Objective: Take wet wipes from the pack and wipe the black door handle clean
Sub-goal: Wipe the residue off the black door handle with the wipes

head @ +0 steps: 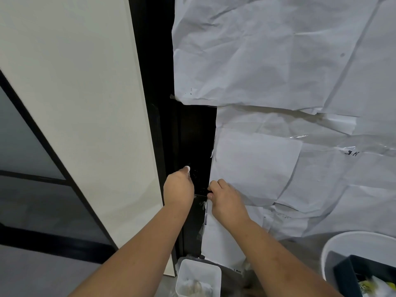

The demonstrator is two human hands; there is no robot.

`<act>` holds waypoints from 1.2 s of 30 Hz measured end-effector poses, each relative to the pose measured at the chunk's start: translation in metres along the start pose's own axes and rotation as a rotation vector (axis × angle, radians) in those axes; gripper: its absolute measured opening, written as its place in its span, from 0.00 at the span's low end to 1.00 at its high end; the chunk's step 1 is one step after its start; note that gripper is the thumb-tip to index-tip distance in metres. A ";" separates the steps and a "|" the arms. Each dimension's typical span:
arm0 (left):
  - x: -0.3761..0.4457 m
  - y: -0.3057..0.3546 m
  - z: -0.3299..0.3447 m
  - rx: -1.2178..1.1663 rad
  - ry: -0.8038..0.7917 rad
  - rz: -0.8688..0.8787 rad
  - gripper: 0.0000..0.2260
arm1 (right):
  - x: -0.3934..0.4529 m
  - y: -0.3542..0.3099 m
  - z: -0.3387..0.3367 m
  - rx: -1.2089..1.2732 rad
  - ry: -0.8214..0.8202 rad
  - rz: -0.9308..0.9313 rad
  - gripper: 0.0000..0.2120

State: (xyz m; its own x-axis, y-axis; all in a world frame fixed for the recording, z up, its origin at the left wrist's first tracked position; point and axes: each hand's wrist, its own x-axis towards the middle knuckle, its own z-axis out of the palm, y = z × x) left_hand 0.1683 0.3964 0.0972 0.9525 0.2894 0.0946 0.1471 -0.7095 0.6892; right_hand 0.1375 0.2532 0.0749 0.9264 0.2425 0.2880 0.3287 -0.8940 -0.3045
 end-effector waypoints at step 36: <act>0.003 -0.047 -0.016 0.589 0.466 0.607 0.22 | -0.001 0.001 -0.003 -0.006 -0.017 -0.012 0.05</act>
State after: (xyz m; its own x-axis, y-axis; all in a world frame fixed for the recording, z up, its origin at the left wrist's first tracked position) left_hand 0.1597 0.4407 0.0764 0.7279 -0.0967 0.6788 -0.1046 -0.9941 -0.0294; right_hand 0.1363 0.2512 0.0769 0.9255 0.2595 0.2758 0.3385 -0.8934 -0.2954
